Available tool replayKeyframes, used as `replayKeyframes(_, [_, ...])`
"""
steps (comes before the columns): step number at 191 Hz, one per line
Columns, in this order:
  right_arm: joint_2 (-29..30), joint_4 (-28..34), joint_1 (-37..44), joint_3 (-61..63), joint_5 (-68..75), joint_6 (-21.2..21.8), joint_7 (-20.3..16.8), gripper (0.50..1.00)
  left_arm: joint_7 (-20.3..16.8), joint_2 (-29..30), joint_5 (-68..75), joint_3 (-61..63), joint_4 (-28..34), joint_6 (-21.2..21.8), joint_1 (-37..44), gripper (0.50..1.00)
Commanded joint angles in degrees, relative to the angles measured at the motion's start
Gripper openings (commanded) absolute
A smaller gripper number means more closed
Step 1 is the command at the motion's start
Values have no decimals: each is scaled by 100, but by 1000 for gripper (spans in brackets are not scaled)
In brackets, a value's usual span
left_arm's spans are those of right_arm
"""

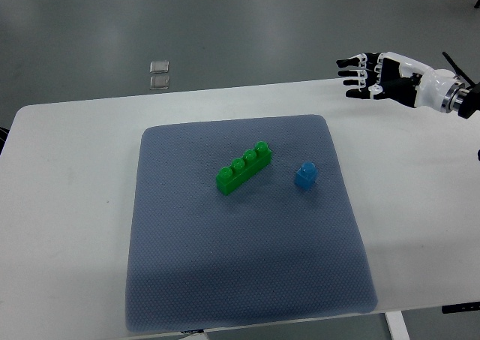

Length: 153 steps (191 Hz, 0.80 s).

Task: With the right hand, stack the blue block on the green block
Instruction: 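Move the right hand over the mat toward the small blue block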

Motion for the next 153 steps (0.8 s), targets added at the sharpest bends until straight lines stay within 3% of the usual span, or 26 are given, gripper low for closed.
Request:
replayKeyframes(1, [-32,103,105,18,-635,0,153,926,0,0,0,0,-3,0,0,1000])
replayKeyframes(114, [-41,1334,290,79,-4178,0,707,926,0,0,0,0,-3,0,0,1000])
replayKeyframes(153, [-32,1782,246,-26,-5373,-626,716,926,0,0,0,0,-3,0,0,1000])
